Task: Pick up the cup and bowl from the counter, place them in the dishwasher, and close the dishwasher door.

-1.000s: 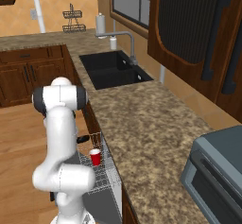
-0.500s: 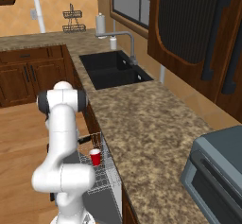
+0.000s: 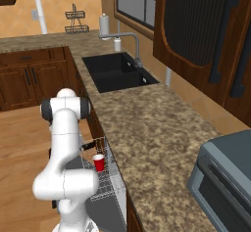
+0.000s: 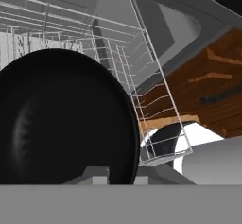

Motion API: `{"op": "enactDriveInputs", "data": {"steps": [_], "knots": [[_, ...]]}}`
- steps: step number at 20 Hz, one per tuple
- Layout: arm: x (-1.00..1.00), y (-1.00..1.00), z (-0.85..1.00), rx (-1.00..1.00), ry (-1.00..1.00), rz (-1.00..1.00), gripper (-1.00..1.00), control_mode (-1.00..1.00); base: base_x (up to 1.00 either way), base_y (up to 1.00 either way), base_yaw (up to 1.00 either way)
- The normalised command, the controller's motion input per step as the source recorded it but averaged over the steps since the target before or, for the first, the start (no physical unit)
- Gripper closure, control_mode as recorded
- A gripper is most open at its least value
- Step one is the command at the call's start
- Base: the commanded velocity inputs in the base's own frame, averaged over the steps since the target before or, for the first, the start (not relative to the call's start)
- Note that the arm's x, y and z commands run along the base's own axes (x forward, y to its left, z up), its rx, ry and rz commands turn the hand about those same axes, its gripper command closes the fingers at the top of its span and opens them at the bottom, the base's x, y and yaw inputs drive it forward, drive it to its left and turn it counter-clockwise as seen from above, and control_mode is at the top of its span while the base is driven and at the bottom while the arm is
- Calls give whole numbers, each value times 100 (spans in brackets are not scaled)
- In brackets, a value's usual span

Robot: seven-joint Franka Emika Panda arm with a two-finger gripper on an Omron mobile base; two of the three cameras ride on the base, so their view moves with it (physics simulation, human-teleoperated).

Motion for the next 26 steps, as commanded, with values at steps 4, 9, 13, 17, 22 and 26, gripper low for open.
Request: {"op": "enactDriveInputs", "data": {"steps": [4, 9, 13, 17, 22, 26], "knots": [[2, -7, -44, 0, 0, 5, 100, -100, 0, 0, 0], [9, -21, -9, 0, 0, 4, 100, -100, 0, 0, 0], [14, -15, -14, 0, 0, 4, 100, -100, 0, 0, 0], [12, -5, -20, 0, 0, 4, 100, -100, 0, 0, 0], [19, -6, -15, 0, 0, 3, 100, -100, 0, 0, 0], [21, -4, -18, 0, 0, 4, 100, -100, 0, 0, 0]]}}
